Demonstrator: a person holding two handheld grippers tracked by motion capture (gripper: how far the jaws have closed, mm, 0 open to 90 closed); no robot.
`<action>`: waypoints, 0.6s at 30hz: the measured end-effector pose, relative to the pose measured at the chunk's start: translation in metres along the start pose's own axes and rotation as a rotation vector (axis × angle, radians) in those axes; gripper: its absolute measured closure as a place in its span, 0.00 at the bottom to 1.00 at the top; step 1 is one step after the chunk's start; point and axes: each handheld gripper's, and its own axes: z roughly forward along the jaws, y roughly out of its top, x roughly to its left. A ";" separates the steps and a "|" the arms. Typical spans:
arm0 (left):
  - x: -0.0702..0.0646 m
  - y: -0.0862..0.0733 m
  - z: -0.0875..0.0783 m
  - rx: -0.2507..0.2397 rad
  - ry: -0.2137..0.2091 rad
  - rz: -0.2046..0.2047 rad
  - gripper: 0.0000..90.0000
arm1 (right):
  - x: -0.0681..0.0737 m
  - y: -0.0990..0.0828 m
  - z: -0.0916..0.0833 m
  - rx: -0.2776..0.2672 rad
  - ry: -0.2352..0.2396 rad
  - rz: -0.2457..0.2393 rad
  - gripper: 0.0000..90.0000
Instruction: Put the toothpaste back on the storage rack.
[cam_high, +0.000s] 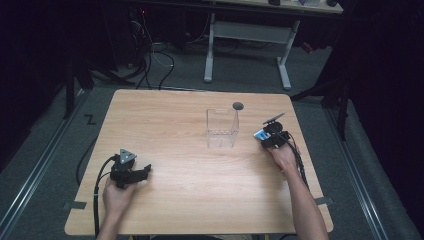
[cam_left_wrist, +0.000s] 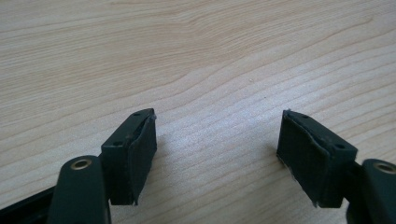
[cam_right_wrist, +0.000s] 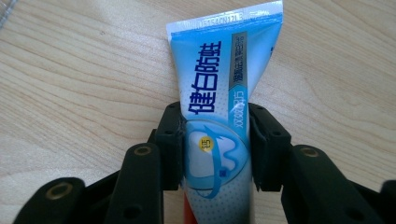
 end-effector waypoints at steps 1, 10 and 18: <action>0.000 0.000 0.000 0.000 0.000 0.000 0.32 | -0.002 0.000 -0.001 0.003 0.014 0.014 0.70; 0.000 0.000 0.000 0.000 0.000 0.001 0.32 | -0.004 0.004 -0.002 0.032 0.013 0.011 0.75; 0.000 0.000 0.000 0.000 0.000 0.000 0.32 | -0.008 0.005 -0.002 0.041 0.011 0.018 0.81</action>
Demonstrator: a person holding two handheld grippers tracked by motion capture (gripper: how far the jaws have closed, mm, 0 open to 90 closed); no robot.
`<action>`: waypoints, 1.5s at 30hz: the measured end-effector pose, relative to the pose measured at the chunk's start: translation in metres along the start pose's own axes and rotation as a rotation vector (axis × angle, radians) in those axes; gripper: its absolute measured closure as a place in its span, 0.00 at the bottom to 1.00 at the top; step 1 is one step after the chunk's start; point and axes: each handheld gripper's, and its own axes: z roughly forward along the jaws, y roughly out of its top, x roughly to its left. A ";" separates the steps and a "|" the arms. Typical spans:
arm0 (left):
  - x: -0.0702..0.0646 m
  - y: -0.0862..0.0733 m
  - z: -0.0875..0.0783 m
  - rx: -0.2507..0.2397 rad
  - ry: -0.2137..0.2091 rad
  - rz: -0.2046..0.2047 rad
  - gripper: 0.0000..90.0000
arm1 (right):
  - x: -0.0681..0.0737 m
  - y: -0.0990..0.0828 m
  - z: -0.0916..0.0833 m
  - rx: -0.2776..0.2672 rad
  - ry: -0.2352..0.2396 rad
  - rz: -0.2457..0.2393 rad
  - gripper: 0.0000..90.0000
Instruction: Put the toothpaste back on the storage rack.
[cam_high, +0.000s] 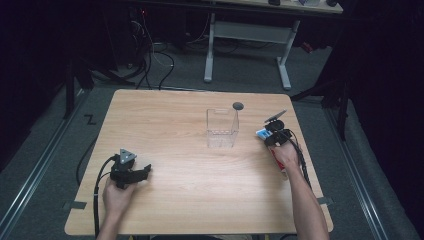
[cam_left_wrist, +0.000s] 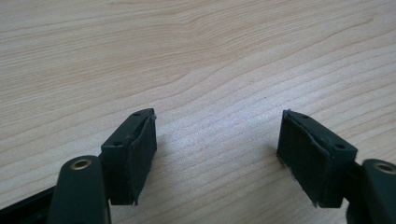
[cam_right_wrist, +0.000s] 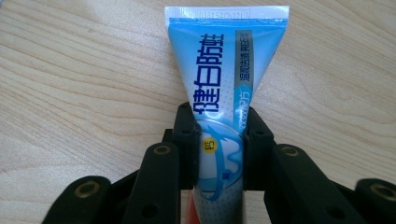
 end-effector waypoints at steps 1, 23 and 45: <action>0.000 0.000 0.000 -0.001 0.001 0.000 0.32 | 0.000 0.000 0.000 0.000 0.002 0.005 0.81; 0.000 0.000 0.000 0.000 0.000 0.000 0.32 | -0.005 -0.009 -0.031 -0.120 0.101 0.021 0.81; 0.000 0.000 0.000 0.000 0.000 0.000 0.32 | 0.010 -0.018 -0.067 -0.282 0.176 -0.023 0.81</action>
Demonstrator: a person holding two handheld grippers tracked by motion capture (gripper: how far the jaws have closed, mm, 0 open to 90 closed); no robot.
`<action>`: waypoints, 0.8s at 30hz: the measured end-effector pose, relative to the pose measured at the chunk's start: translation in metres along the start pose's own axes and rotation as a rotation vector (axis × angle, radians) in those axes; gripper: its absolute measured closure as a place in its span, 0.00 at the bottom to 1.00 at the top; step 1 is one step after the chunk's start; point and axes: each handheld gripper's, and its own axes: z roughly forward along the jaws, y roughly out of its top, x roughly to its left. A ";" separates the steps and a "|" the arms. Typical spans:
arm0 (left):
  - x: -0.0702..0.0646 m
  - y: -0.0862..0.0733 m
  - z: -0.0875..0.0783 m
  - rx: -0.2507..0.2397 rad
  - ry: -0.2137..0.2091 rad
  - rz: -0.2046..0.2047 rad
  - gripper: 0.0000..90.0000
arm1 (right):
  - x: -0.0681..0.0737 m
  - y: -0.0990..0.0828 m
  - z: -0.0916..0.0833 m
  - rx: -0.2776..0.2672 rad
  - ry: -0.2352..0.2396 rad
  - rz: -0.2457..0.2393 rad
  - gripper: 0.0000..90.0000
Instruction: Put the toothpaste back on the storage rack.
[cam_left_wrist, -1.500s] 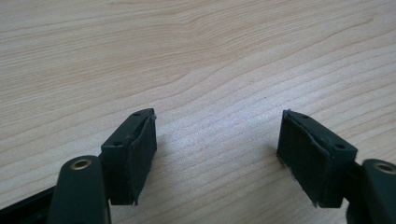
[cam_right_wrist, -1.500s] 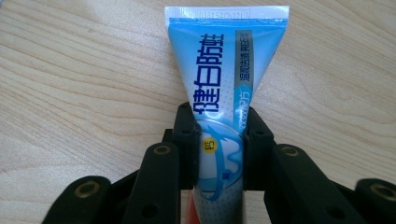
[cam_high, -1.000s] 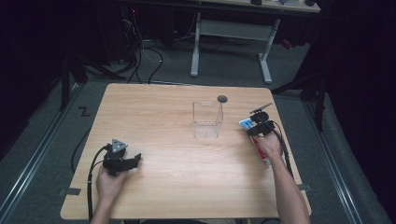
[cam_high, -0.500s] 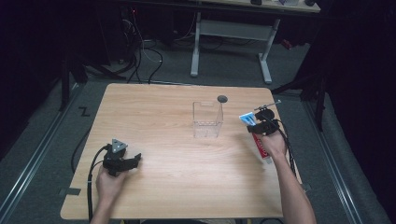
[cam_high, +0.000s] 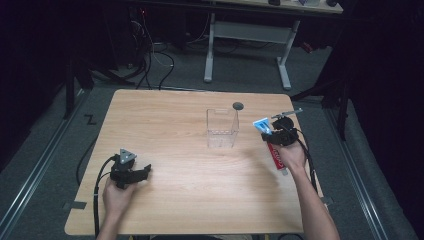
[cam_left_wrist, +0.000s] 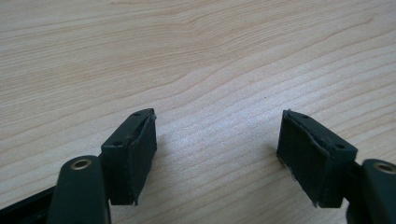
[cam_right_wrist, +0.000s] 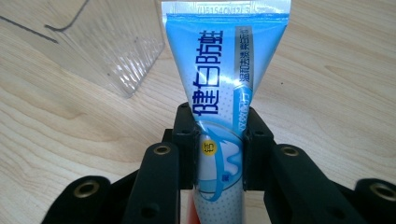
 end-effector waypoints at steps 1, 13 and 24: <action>0.000 0.000 0.000 0.000 0.000 0.000 0.32 | 0.001 0.000 -0.001 -0.005 0.002 -0.003 0.81; 0.000 0.000 0.000 0.000 0.000 0.000 0.32 | 0.008 -0.004 -0.009 -0.045 0.026 -0.015 0.81; 0.000 0.000 0.000 0.000 0.000 0.000 0.32 | 0.015 -0.005 -0.016 -0.080 0.045 -0.029 0.81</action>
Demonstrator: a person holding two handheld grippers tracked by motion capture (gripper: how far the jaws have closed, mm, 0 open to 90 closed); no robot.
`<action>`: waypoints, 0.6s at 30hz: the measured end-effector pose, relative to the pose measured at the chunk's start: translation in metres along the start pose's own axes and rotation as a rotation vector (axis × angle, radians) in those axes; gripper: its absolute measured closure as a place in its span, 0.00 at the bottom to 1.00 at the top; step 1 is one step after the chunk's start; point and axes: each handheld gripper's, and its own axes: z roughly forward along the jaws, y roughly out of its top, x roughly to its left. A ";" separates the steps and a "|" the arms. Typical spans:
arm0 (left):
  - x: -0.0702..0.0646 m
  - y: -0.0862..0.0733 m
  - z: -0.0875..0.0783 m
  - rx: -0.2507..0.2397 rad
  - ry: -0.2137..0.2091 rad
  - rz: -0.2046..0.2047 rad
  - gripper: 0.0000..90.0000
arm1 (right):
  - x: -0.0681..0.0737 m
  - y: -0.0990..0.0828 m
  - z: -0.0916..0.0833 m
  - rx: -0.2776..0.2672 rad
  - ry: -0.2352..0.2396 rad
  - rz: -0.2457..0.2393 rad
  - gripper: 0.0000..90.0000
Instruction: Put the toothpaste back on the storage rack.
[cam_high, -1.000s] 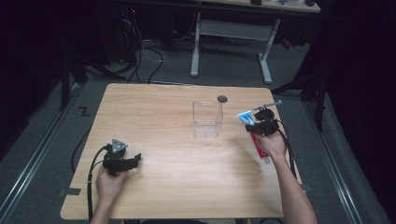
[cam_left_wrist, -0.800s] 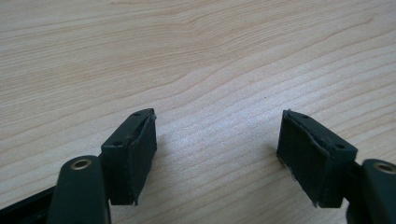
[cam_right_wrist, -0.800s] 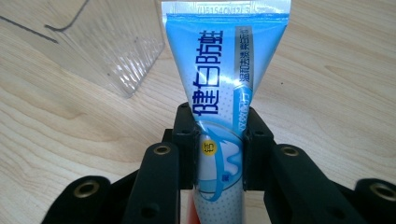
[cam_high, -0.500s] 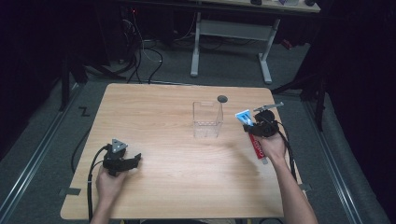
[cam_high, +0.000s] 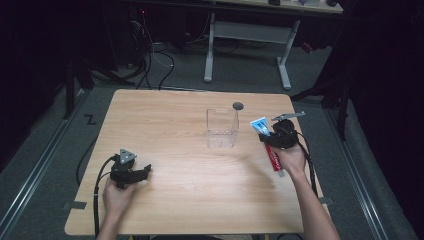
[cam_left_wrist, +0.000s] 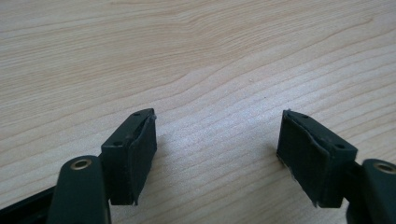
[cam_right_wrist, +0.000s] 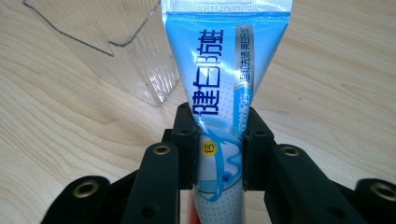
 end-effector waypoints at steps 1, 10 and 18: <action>0.000 0.000 0.000 -0.001 0.000 0.000 0.32 | 0.001 0.000 -0.001 -0.003 0.004 0.000 0.81; 0.000 0.000 0.000 0.000 0.000 0.000 0.32 | 0.007 0.002 -0.006 -0.041 0.020 -0.014 0.81; 0.000 0.000 0.000 0.000 0.000 0.000 0.32 | 0.013 0.006 -0.009 -0.057 0.031 -0.026 0.81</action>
